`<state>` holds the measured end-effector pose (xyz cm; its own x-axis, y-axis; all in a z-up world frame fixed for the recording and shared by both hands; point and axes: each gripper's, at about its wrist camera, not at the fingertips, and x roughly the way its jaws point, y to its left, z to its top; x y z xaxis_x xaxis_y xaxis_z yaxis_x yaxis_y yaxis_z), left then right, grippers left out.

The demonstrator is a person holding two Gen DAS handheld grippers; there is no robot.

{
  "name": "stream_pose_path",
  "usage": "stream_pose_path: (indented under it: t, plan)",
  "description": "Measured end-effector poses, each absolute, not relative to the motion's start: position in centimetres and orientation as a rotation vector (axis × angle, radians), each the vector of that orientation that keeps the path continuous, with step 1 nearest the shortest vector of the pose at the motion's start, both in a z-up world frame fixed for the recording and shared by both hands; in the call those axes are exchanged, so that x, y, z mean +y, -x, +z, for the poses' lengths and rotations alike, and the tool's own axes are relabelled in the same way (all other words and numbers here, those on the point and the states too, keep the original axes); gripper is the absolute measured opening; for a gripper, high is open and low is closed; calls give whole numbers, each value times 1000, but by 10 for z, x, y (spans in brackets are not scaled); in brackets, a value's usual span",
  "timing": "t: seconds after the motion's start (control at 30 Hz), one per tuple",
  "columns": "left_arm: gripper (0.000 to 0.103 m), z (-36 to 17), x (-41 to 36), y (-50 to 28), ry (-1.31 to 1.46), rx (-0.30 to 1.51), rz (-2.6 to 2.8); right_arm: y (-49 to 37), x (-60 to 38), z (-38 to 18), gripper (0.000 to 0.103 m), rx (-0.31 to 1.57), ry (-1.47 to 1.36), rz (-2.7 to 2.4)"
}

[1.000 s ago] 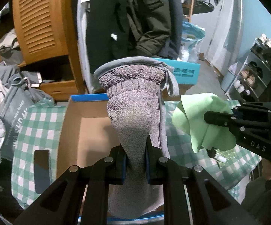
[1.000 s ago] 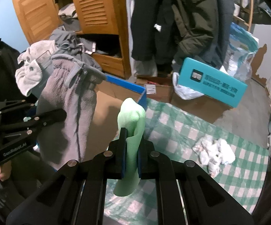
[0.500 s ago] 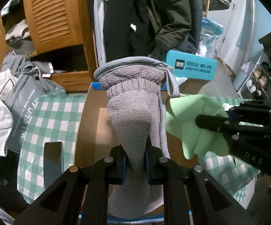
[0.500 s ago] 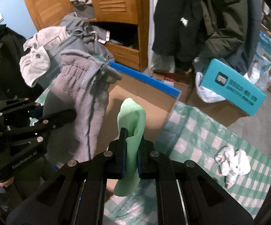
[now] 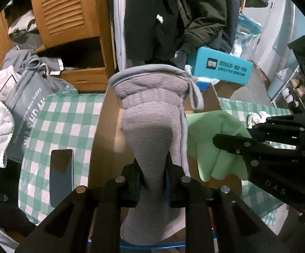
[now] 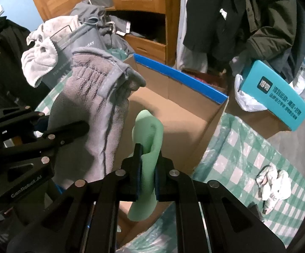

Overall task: Organize soft objects
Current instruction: 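Carry the grey sock with the left tool while the right tool carries the green cloth to the box, then open both tools to drop the sock and cloth into the box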

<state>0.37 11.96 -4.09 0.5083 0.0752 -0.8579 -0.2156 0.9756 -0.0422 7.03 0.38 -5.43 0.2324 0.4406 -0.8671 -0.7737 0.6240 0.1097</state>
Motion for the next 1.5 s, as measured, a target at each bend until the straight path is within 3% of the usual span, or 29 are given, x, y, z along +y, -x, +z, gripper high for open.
stream_pose_path:
  t: [0.1,0.17,0.37,0.77,1.5]
  plan:
    - [28,-42,120,-3,145,1032,185,-70,4,-56,12,1042,381,862]
    - [30,-40,119,-2,142,1021,188,-70,3,-56,24,1038,379,853]
    - [40,-33,118,-1,148,993,196,-72,-2,-53,36,1032,365,848]
    - [41,-33,102,-5,144,1008,156,-74,-28,-49,45,1034,333,826]
    - [51,-35,39,-23,105,1038,36,-81,-113,-55,51,1047,275,724]
